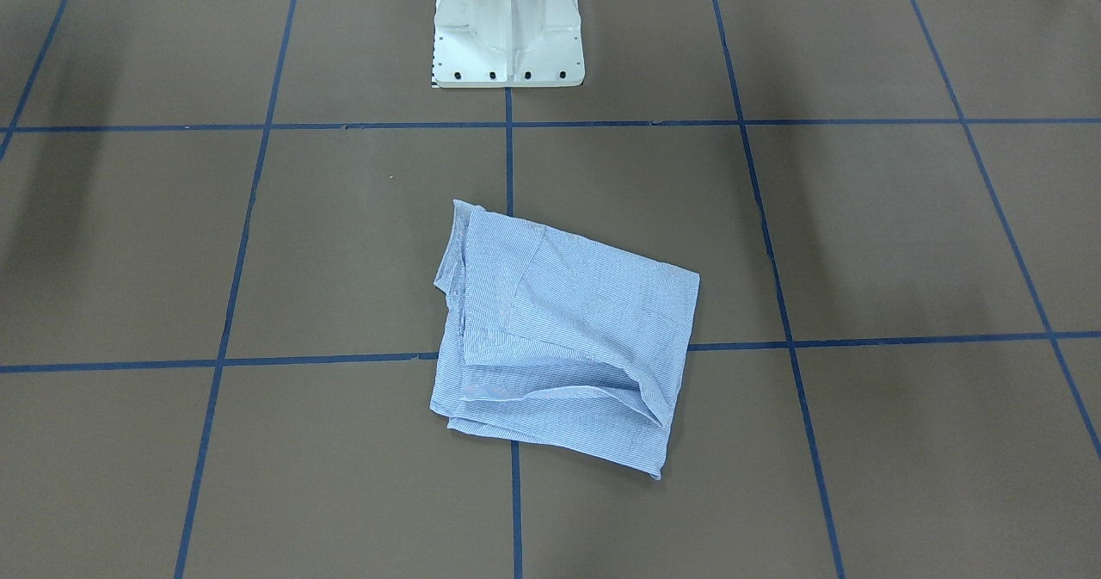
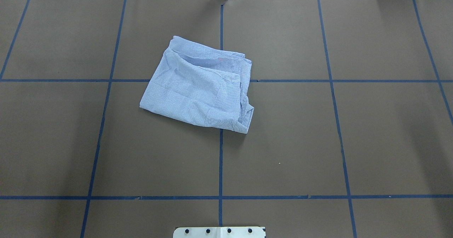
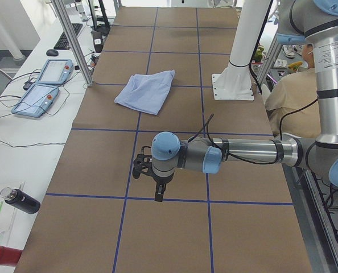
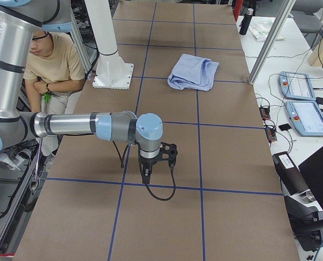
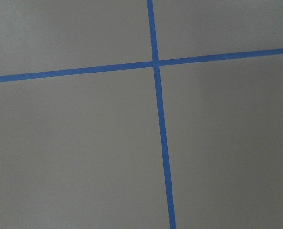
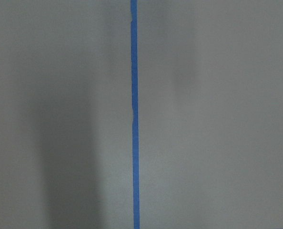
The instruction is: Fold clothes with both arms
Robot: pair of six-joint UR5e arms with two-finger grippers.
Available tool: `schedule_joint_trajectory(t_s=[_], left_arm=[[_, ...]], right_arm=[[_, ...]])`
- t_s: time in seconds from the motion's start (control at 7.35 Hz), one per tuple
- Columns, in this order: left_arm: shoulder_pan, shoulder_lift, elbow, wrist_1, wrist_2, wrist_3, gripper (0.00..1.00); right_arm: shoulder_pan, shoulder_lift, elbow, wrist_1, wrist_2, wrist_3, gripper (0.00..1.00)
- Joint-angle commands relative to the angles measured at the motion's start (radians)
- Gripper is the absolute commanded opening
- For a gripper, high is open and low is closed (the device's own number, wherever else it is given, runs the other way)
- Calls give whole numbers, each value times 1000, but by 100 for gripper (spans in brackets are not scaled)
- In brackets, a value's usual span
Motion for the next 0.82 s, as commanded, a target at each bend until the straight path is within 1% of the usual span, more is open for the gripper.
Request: schedule_joint_trajectory(t_s=[0.0,0.27,0.68], left_arm=[[0,4,-2,-5,2,1,100],[0,4,-4,-5,2,-1,100],[0,9,-2,-4,2,1,100]], right_arm=[[2,4,0,3,-1,4,100],[2,13,5,33,-4,-2,100],[2,21,-10,33,-12,-5,100]])
